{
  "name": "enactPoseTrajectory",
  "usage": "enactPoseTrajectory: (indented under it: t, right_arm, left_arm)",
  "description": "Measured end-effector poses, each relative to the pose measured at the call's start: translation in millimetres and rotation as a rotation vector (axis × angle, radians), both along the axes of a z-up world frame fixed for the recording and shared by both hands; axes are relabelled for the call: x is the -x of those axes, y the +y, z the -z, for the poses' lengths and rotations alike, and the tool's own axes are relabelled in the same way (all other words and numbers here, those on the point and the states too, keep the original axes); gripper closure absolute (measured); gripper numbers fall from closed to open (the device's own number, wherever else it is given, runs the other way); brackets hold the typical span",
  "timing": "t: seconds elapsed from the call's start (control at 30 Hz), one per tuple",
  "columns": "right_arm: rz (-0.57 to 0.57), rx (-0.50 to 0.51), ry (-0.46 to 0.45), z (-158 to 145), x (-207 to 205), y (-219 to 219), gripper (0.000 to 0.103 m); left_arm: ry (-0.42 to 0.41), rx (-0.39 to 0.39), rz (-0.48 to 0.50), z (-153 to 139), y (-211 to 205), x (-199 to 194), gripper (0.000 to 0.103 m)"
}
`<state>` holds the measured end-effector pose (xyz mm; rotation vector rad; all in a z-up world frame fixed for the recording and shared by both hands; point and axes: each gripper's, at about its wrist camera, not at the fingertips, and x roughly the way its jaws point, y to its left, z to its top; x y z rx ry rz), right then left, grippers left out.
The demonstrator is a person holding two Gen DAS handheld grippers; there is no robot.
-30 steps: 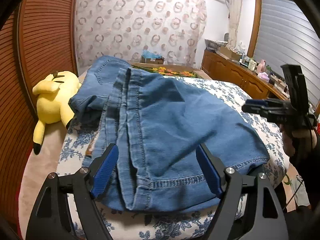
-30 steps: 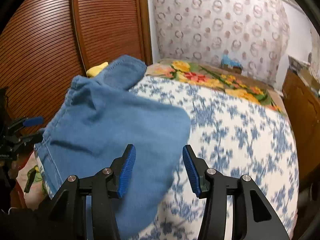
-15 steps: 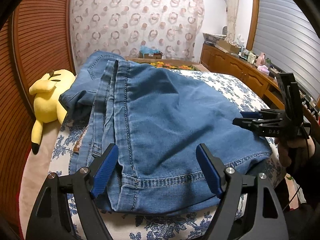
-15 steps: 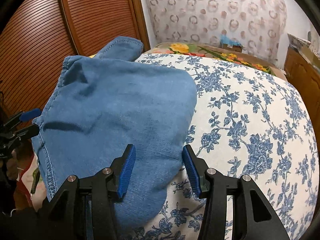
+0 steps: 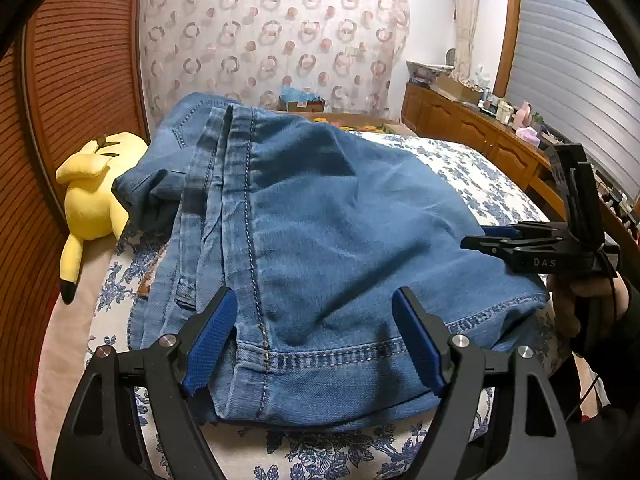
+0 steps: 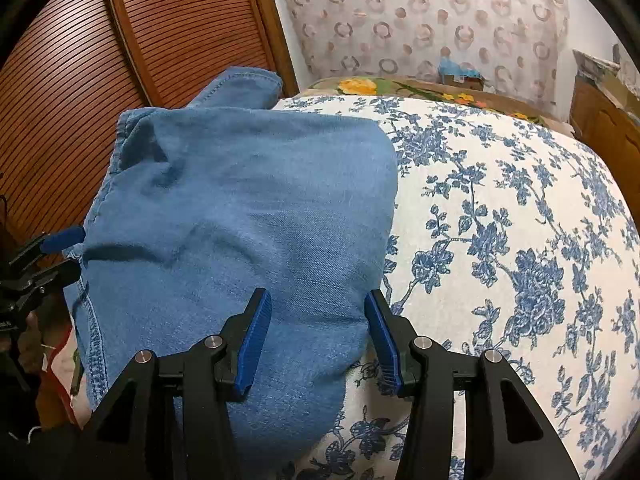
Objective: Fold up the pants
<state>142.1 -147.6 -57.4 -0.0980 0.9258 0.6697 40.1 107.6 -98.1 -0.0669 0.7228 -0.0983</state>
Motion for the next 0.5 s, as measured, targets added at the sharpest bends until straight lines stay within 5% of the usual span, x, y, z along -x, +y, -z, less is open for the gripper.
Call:
enactPoseTrajectory:
  t: [0.4,0.5]
  right_arm:
    - [0.007,-0.039,0.015,5.5,1.5,0.7,0.052]
    - [0.002,-0.041,0.019,6.5,2.5,2.3,0.062]
  left_arm:
    - [0.013,0.000,-0.004,6.3,-0.3,-2.4,0.023]
    - [0.012,0.000,-0.004,6.1,0.3,-2.5,0.023]
